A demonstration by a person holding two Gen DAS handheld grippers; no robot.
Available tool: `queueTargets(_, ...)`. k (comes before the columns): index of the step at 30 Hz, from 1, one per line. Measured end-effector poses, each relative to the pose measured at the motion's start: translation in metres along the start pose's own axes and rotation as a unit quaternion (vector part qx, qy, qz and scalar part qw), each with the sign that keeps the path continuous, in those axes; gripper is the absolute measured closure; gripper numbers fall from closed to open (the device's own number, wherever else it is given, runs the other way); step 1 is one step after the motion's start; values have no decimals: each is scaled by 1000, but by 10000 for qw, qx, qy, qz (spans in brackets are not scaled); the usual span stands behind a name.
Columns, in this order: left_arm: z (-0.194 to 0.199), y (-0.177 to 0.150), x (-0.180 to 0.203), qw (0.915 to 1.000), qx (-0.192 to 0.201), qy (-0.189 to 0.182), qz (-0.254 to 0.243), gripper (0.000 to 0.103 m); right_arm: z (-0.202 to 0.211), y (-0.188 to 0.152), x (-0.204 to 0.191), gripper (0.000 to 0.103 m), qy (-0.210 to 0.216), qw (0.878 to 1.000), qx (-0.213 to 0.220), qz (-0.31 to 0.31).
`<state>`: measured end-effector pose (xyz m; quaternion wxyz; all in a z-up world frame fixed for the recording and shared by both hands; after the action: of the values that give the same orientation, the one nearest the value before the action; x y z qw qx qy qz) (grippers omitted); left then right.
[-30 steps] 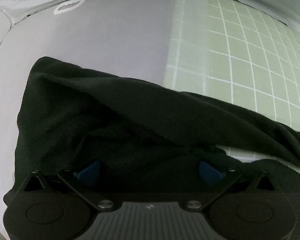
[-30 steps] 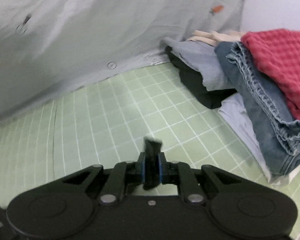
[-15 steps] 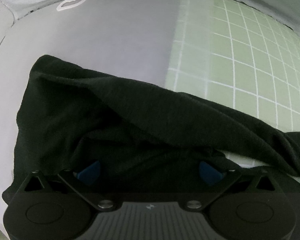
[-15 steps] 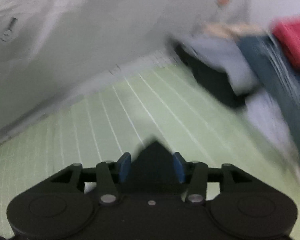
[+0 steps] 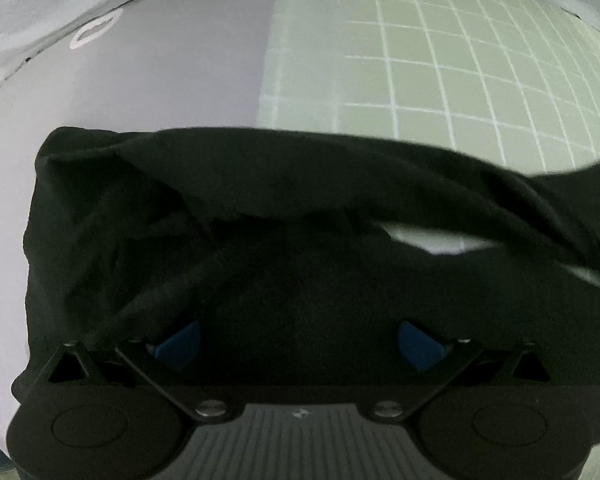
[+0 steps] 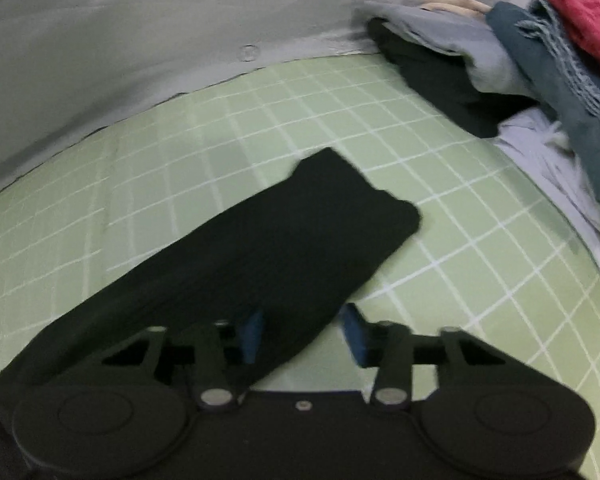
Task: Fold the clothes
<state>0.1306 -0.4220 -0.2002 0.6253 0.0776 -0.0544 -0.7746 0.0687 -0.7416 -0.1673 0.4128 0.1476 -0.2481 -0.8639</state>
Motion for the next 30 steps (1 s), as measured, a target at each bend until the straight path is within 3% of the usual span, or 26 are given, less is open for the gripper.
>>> queueTargets(2,7,-18,11,10000,3,-16,14,0,3,-4,-2,97,151,9999,-5,32)
queueTargets(7,31,-60,43,9998,173,-14,-4,0,28,-14,5,97,230,9995,191,89)
queueTargets(8,35,-58,62,9998,202,9,-5,0,34,-14,7,97,246,9994,220,55)
queueTargets(11,45,-60,63,9997,254,20,-9,0,49,-11,12,98,269,9992,280,-19)
queueTargets(17,46,-55,67,9994,332,107,77,0,48,40,-8,98,196,9983,519,179)
queueTargets(24,52,-34,57,9989,330,276,168,0,-28,124,-72,97,47,9956,390,854)
queueTargets(26,49,-14,35,9989,299,319,150,0,-55,141,-89,97,5,9934,333,1100)
queueTargets(29,50,-17,25,9993,198,267,195,0,-92,157,-120,95,307,9912,302,1255)
queueTargets(30,48,-16,20,9994,168,230,204,0,-98,160,-128,89,484,9908,323,1223)
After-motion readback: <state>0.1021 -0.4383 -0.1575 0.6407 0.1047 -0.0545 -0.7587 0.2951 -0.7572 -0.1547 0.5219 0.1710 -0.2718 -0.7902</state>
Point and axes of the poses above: each gripper's, at about its wrist camera, not at the fingertips, and z roughly against the way its jaws point, x to its right, y to its top, the point moved 6 cm from there along -z, roughly the way its jaws point
